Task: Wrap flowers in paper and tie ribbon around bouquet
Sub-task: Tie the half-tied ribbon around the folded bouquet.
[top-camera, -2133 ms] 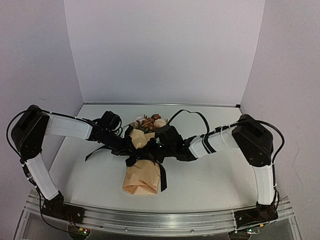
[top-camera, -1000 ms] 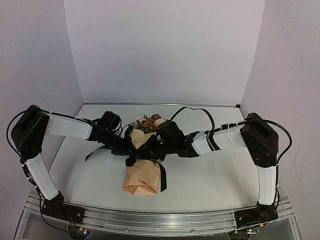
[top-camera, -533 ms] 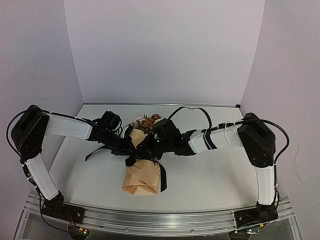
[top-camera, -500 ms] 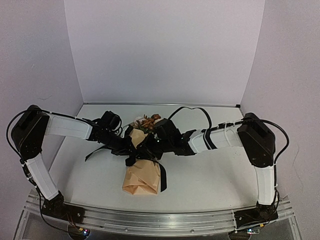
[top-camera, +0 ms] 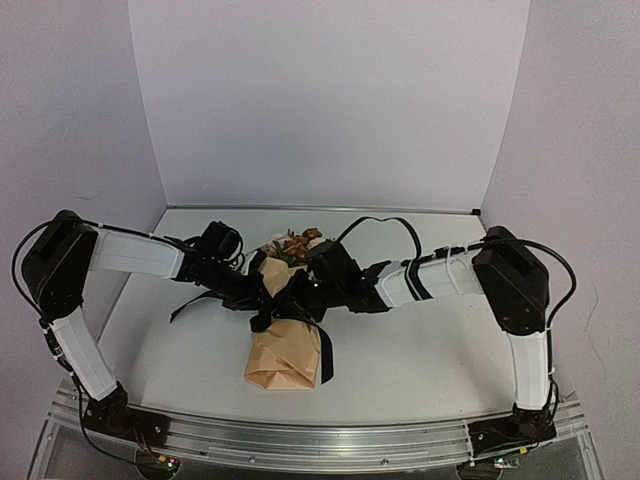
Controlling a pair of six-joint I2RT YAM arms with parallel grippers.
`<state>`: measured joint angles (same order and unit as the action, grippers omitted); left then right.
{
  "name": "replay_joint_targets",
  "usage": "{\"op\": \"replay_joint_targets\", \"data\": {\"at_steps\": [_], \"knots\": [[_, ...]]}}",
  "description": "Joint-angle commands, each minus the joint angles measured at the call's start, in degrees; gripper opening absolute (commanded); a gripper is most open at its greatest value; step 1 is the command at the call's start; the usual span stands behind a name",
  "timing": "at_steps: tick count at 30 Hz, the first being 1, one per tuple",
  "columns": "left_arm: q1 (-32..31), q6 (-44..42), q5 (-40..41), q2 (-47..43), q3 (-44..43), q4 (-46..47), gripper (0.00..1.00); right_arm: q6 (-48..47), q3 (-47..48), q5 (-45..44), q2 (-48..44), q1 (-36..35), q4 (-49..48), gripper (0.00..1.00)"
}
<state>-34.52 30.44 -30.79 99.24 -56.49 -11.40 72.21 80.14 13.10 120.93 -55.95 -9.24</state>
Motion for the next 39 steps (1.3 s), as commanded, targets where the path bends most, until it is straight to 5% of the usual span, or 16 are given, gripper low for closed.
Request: {"op": "replay_joint_targets", "data": {"at_steps": [1,26,30,32,39], "knots": [[-0.19,-0.46,0.48,-3.05,0.08,1.65,0.06,0.03,1.9,-0.38,1.31,-0.44,0.64,0.26],[-1.68,-1.95,-3.7,-3.29,1.02,2.43,0.06,0.37,7.53,-1.04,5.03,-0.39,2.63,0.2],[-1.66,-1.85,-2.87,-3.7,1.16,2.74,0.07,0.39,6.49,-1.11,4.78,-0.38,2.58,0.08],[-1.69,-1.47,-1.82,-4.75,1.43,2.92,0.09,0.33,5.82,-1.1,4.61,-0.34,2.6,0.0],[-0.96,1.54,1.77,-11.32,2.51,3.37,0.24,-0.42,2.34,-1.07,3.56,-0.38,-1.65,0.0]]}}
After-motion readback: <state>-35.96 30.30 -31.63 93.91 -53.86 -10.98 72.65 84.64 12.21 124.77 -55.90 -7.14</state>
